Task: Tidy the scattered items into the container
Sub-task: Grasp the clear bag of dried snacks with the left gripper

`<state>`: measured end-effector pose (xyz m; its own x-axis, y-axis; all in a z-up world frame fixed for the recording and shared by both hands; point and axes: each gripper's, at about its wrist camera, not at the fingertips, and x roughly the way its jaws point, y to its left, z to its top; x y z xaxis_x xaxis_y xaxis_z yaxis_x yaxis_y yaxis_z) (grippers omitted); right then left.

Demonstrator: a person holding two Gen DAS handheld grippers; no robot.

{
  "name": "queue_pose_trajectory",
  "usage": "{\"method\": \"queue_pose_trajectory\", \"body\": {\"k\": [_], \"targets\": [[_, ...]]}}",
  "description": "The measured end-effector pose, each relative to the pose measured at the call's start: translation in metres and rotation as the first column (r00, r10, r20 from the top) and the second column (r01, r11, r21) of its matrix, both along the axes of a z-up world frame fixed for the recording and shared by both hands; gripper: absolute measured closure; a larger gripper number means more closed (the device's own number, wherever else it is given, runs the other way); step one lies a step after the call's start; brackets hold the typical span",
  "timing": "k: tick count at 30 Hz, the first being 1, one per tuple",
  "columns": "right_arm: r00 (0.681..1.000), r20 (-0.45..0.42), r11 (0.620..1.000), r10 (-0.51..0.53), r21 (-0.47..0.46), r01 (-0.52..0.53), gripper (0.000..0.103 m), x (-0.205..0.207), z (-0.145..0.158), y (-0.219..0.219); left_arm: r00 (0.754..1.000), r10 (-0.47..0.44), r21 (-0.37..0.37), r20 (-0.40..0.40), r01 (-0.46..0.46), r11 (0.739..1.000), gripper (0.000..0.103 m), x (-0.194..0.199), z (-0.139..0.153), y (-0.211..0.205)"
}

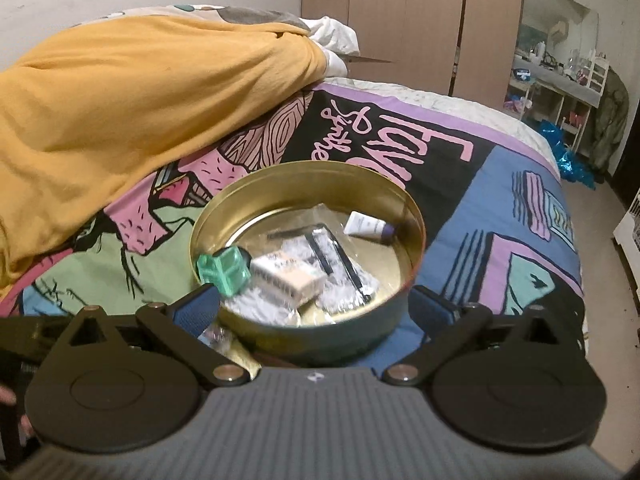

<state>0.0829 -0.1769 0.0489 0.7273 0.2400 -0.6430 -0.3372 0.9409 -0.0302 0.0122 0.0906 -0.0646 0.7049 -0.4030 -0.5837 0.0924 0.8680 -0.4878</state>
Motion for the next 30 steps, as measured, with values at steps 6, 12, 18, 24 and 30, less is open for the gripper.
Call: {"method": "queue_pose_trajectory", "body": {"k": [6, 12, 18, 24, 30], "targets": [[1.000, 0.006, 1.000, -0.015, 0.022, 0.015, 0.000, -0.029, -0.004, -0.016, 1.000, 0.001, 0.064, -0.024, 0.000, 0.998, 0.008, 0.002, 0.000, -0.006], [0.999, -0.022, 0.999, -0.035, 0.027, 0.035, 0.000, -0.061, -0.025, -0.030, 0.996, -0.016, 0.141, -0.084, 0.028, 0.990, 0.008, 0.012, -0.005, -0.015], [0.998, -0.034, 0.999, -0.052, -0.006, 0.052, 0.000, -0.083, -0.044, -0.043, 0.992, -0.008, 0.181, -0.127, 0.031, 0.983, 0.024, 0.023, -0.016, -0.020], [0.991, -0.090, 0.995, -0.102, -0.006, 0.101, 0.000, -0.088, -0.071, -0.055, 0.987, -0.020, 0.185, -0.157, 0.049, 0.981, 0.061, 0.030, -0.027, -0.024], [0.985, -0.108, 0.991, -0.133, 0.003, 0.134, 0.000, -0.092, -0.088, -0.062, 0.990, -0.025, 0.198, -0.137, 0.052, 0.979, 0.086, 0.026, -0.025, -0.027]]}}
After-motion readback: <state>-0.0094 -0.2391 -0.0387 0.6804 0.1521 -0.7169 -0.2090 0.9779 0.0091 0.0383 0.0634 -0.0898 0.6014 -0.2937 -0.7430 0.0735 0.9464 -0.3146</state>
